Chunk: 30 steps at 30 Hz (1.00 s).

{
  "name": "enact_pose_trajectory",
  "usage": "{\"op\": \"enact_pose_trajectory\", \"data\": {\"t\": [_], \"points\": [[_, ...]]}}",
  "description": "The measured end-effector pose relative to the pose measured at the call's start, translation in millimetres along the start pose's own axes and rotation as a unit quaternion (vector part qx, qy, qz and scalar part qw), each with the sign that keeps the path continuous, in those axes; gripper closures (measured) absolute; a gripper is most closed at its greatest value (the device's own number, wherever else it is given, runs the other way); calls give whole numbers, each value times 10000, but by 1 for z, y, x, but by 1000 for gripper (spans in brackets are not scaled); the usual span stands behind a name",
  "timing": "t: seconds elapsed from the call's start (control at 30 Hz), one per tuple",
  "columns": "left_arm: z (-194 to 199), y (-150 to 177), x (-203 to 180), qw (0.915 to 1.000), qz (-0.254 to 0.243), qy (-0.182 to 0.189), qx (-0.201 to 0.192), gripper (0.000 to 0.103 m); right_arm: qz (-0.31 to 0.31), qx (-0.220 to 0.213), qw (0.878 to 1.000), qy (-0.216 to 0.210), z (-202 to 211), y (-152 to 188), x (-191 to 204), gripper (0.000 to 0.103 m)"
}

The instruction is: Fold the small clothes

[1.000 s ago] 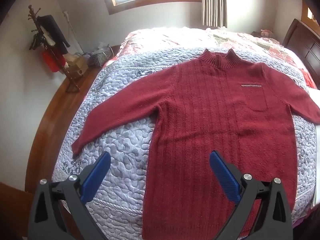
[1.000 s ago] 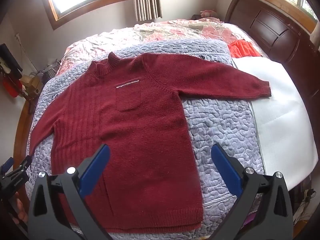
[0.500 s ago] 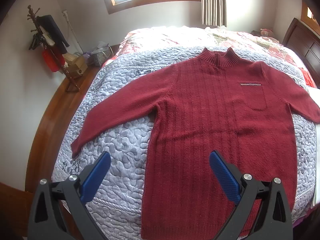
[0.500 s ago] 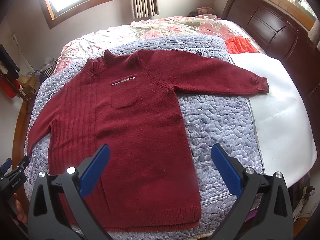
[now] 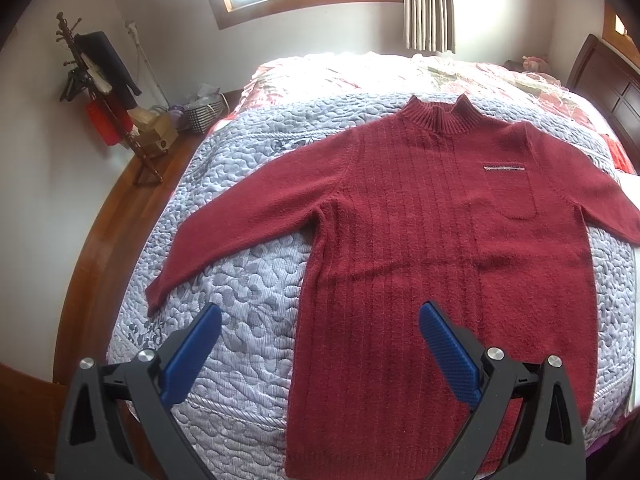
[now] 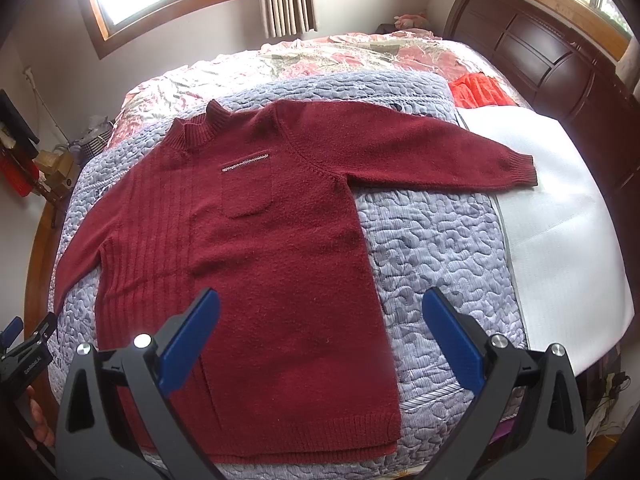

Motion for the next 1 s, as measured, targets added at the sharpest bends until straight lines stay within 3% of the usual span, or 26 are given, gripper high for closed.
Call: {"op": "enact_pose_trajectory", "data": {"t": [1.0], "points": [[-1, 1, -4, 10000, -32, -36, 11, 4, -37, -42, 10000, -20, -2, -1, -4, 3]]}}
Point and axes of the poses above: each gripper's, at about its wrist camera, not at the fingertips, and z roughly against the way its jaws point, x to its left, y to its underside, the point moved 6 cm from there along -z, roughly the way its jaws point, and after that the axes turned 5 degrees about -z, right-handed, at the moved point
